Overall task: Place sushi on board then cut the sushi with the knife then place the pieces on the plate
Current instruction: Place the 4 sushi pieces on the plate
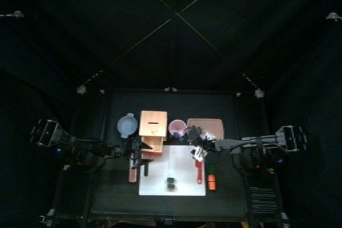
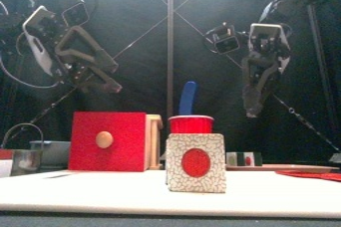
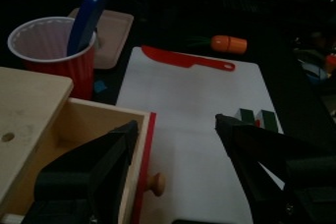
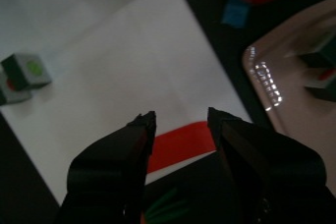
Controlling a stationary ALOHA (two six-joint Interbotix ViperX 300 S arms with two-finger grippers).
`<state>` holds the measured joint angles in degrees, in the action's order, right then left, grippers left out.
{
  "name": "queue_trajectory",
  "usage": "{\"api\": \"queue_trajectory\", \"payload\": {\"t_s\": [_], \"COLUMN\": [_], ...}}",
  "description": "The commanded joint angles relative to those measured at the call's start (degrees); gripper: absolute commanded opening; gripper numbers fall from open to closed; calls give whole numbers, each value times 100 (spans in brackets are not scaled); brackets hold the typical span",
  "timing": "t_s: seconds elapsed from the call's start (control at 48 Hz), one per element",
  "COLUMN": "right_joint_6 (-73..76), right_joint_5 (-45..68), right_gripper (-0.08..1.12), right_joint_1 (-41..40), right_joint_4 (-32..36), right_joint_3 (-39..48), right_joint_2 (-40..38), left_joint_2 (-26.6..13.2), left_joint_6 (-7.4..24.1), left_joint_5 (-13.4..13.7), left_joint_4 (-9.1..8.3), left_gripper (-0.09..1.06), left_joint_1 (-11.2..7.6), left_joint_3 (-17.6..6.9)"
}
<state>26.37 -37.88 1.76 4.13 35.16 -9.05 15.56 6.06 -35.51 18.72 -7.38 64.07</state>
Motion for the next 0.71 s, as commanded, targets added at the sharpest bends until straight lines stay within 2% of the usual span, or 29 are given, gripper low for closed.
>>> {"api": "queue_trajectory", "payload": {"t_s": [0.021, 0.208, 0.417, 0.708], "right_joint_6": [-721, -1547, -1661, -1661], "right_joint_5": [-35, 0, -26, -9], "right_gripper": [82, 82, 82, 82], "right_joint_1": [167, 325, 633, 791], "right_joint_4": [-615, -1178, -1204, -1257], "right_joint_3": [-606, -1283, -2004, -2268], "right_joint_2": [334, 1160, 1907, 2180], "left_joint_2": [18, 9, 9, 9], "left_joint_6": [0, 9, 9, 9], "left_joint_5": [-26, -26, -18, -18], "left_joint_4": [26, 141, 149, 176], "left_gripper": [96, 96, 96, 96], "left_joint_1": [18, 18, 18, 18], "left_joint_3": [-149, -123, -35, 0]}}
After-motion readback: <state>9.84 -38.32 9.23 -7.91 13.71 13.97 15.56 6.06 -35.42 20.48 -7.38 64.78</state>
